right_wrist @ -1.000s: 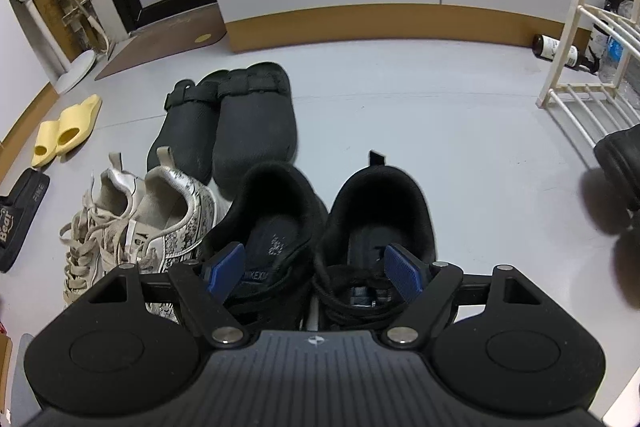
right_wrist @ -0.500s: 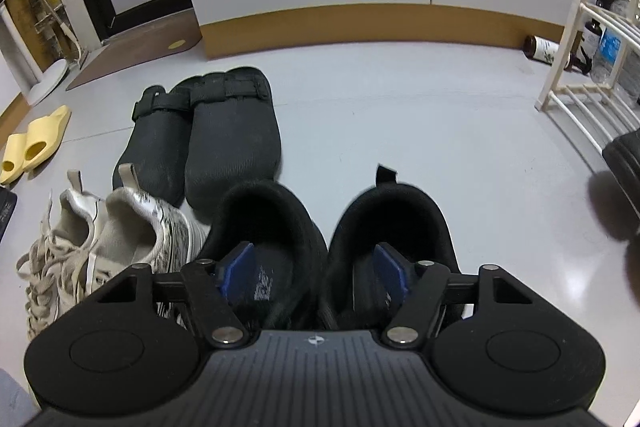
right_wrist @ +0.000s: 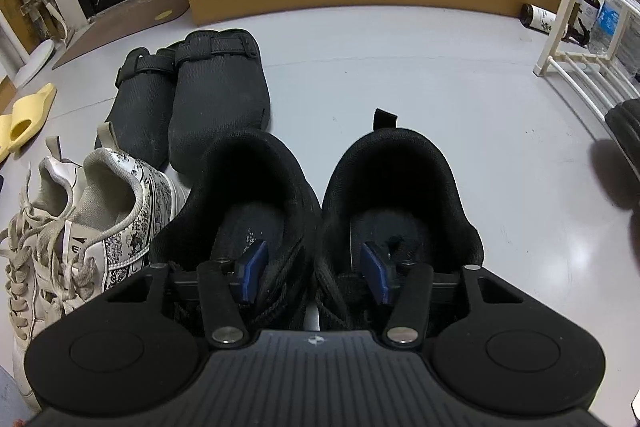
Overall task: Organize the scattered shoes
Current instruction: 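Close the right tool on the heels of both black sneakers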
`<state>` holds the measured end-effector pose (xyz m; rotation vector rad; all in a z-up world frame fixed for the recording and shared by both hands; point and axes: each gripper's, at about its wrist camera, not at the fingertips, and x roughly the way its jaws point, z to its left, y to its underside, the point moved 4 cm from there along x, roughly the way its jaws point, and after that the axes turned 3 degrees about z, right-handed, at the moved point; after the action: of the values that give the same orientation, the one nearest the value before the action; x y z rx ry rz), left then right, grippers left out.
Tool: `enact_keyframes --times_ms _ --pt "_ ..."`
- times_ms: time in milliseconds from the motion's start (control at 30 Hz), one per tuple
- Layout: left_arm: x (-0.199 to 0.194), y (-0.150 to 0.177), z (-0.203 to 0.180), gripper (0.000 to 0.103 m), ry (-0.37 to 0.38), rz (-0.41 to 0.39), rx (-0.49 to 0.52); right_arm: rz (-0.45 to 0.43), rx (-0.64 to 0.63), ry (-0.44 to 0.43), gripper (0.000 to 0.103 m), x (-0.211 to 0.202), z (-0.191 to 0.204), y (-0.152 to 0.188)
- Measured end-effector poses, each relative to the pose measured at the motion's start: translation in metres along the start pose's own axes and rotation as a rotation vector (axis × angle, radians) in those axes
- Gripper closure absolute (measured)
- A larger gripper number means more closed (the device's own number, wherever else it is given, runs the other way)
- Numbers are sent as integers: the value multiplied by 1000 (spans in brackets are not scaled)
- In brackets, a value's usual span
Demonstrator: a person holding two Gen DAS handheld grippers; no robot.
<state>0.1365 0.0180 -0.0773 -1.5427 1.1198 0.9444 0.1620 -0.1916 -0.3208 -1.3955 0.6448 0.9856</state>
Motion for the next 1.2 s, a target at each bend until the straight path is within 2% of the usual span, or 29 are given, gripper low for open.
enact_keyframes --times_ms 133,467,733,967,1133,1200 --pt "2 -1 1 1 -6 7 -3 1 -29 11 47 -3 4 6" --pt "5 0 -4 1 -4 16 9 37 -48 -23 47 9 5 9" --pt "4 1 -7 1 -4 18 17 -33 -114 -32 47 8 8 20" --pt "4 0 -8 1 -1 18 19 -111 -79 14 56 6 8 25" --pt "3 1 -7 1 6 16 18 -46 -39 -22 61 16 3 18" --pt "2 2 -7 1 9 13 19 -36 -43 -12 68 20 2 17"
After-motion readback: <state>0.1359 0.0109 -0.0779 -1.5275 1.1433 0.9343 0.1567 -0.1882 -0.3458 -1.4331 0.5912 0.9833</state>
